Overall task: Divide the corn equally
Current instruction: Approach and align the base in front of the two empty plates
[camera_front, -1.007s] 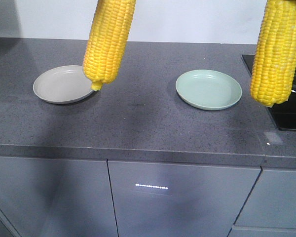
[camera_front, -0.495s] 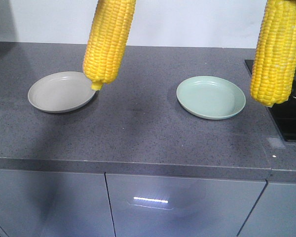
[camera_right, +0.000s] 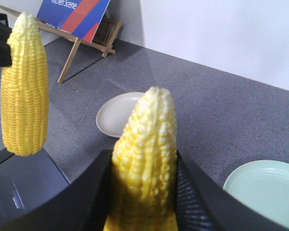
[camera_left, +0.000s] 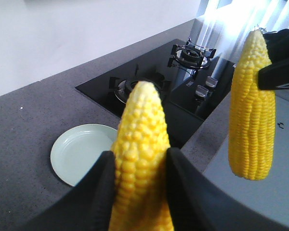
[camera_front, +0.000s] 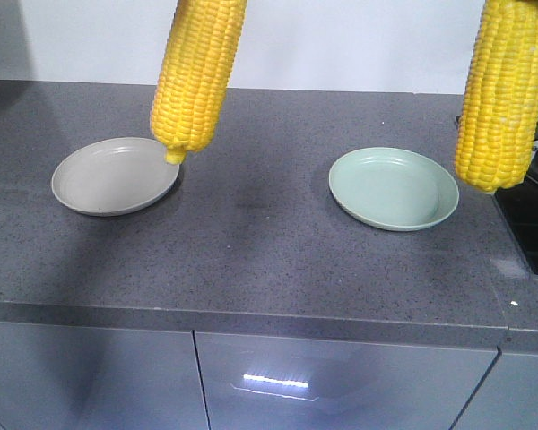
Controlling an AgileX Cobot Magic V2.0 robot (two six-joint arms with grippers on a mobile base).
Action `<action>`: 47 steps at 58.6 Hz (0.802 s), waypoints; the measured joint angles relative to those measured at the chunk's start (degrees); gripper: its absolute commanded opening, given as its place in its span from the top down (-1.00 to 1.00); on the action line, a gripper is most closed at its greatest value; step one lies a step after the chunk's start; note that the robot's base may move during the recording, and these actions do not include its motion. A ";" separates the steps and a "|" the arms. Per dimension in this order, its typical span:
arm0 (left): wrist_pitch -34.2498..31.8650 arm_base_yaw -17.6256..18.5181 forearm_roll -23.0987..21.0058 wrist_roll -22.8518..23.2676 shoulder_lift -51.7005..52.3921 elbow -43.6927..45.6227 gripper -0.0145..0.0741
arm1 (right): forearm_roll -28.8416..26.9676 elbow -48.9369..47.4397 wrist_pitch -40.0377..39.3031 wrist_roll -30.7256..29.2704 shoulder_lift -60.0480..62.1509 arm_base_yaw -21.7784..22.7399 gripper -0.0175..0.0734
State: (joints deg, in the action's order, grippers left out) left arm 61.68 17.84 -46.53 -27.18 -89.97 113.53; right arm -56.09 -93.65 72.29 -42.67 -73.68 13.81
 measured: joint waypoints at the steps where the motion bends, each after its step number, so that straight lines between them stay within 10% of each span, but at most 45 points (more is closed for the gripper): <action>1: 0.00 0.00 0.00 0.00 0.00 0.00 0.69 | 0.00 0.00 0.00 0.00 0.00 0.00 0.63; 47: 0.16 0.00 0.00 0.00 0.00 0.00 0.69 | 0.00 0.00 0.00 0.00 0.00 0.00 0.63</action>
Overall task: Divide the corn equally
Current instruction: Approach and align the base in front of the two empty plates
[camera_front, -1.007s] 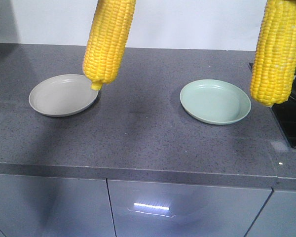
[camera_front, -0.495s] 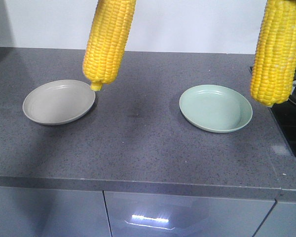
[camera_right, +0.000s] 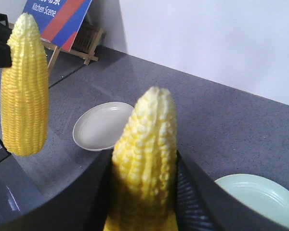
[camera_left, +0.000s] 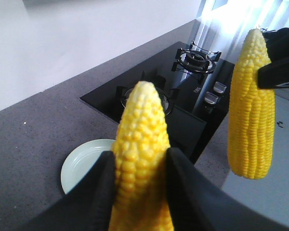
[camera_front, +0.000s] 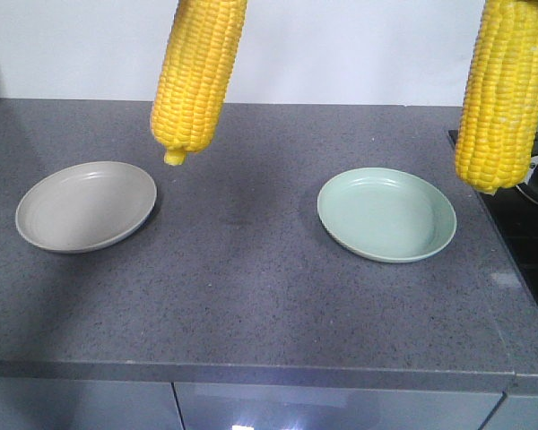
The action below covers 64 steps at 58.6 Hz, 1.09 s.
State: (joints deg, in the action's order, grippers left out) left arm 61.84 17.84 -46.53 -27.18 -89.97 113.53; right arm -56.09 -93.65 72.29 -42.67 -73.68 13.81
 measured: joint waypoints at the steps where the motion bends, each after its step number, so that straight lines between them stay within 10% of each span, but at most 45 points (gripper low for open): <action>1: 0.00 0.00 0.00 0.00 0.00 0.00 0.69 | 0.00 0.00 0.00 0.00 0.00 0.00 0.63; 64: 0.00 0.00 0.00 0.00 0.00 0.00 0.69 | 0.00 0.00 0.00 0.00 0.00 0.00 0.63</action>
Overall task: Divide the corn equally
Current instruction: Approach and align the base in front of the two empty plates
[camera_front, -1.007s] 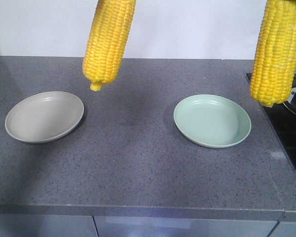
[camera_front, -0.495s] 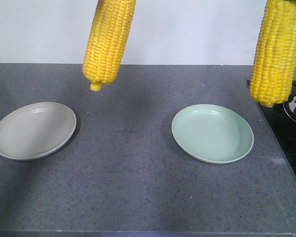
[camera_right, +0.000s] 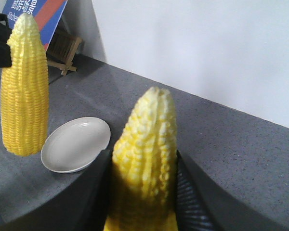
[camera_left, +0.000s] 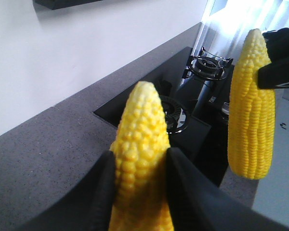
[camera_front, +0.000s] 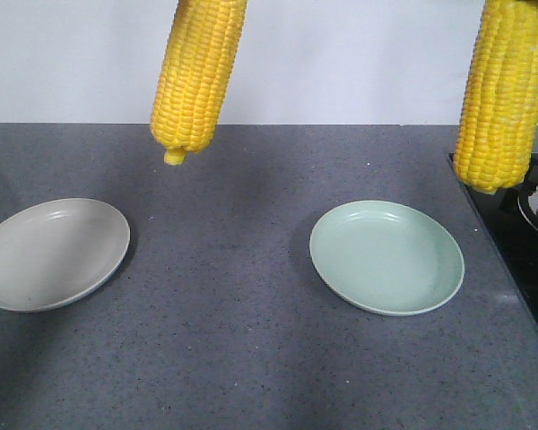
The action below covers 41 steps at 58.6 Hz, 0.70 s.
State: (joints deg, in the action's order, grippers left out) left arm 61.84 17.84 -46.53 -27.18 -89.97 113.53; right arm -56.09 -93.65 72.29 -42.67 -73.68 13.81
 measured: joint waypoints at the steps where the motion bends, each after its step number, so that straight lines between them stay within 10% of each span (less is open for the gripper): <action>1: 0.00 0.00 0.00 0.00 0.00 0.00 0.69 | 0.00 0.00 0.00 0.00 0.00 0.00 0.63; 41: 0.00 0.00 0.00 0.00 0.00 0.00 0.69 | 0.00 0.00 0.00 0.00 0.00 0.00 0.63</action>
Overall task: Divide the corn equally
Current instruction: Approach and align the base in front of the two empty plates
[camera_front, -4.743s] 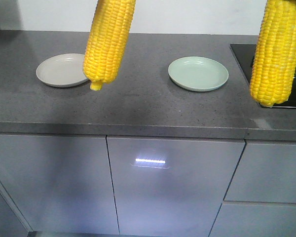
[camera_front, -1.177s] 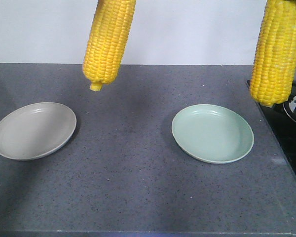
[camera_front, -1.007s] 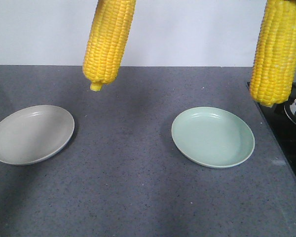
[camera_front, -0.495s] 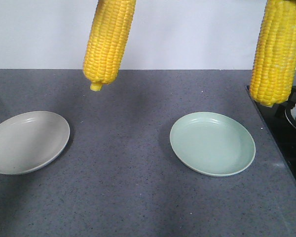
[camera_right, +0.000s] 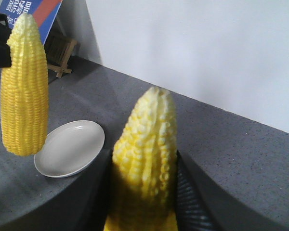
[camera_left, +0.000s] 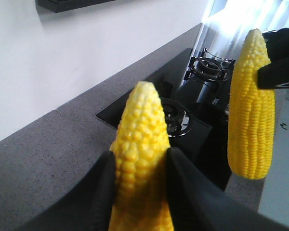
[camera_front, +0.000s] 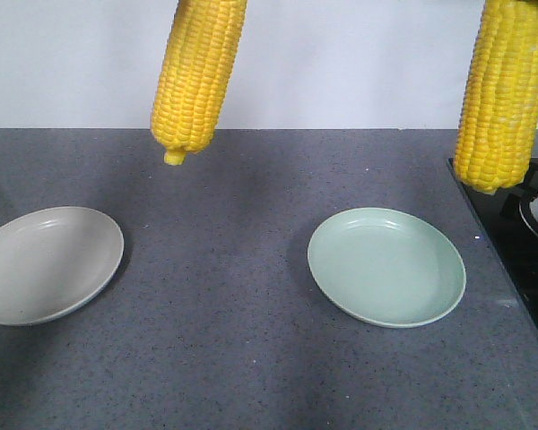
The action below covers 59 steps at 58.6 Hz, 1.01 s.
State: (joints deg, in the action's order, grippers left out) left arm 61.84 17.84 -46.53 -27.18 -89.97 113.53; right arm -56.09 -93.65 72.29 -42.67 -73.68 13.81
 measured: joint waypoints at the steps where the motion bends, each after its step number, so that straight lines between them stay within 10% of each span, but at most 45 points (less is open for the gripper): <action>1: 0.00 0.00 0.00 0.00 0.00 0.00 0.69 | 0.00 0.00 0.00 0.00 0.00 0.00 0.63; 59: 0.00 0.00 0.00 0.00 0.00 0.00 0.69 | 0.00 0.00 0.00 0.00 0.00 0.00 0.63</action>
State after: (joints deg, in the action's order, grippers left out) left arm 61.84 17.84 -46.53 -27.18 -89.97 113.53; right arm -56.09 -93.65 72.29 -42.67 -73.68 13.81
